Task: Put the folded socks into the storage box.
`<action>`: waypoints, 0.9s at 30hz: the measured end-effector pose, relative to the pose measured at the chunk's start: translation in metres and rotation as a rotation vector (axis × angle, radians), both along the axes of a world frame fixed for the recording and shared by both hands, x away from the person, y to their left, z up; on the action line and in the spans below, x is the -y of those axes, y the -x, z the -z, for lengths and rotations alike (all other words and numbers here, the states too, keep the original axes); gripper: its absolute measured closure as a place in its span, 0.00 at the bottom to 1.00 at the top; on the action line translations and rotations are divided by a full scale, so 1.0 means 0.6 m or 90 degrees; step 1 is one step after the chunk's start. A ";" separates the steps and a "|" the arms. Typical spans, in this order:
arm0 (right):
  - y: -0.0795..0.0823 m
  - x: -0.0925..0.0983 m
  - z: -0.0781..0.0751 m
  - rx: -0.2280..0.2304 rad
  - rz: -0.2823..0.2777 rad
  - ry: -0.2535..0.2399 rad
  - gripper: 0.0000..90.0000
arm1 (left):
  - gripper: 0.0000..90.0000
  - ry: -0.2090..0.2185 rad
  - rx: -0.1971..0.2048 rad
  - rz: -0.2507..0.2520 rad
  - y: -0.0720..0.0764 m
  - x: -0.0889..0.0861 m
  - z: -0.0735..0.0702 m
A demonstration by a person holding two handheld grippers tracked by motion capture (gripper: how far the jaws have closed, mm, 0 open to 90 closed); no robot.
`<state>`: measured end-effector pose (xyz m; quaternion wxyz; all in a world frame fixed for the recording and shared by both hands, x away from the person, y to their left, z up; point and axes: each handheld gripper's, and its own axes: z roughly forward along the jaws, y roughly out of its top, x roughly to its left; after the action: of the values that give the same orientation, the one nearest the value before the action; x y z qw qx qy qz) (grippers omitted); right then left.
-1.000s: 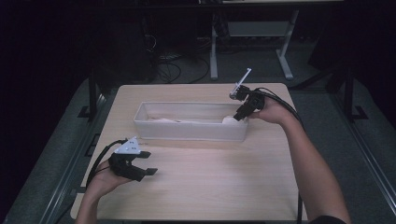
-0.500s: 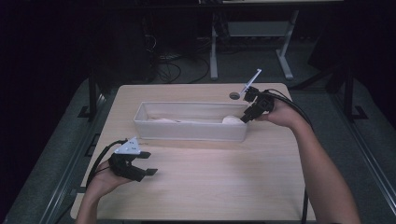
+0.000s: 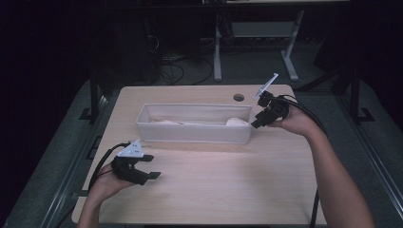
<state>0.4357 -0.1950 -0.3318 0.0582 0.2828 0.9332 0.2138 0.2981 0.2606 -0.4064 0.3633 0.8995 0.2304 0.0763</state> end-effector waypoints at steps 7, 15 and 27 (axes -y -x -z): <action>0.011 0.016 -0.001 0.003 0.010 -0.004 0.62 | 0.34 0.000 0.001 0.000 0.000 0.001 0.000; 0.020 0.032 0.003 0.003 0.019 -0.011 0.61 | 0.34 -0.001 0.001 -0.003 -0.001 0.000 0.001; 0.037 0.052 0.015 0.006 0.033 -0.025 0.58 | 0.34 -0.006 0.000 -0.001 -0.001 0.003 0.003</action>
<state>0.4133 -0.2262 -0.3410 0.0626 0.3069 0.9209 0.2321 0.2988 0.2590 -0.4083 0.3590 0.9010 0.2306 0.0780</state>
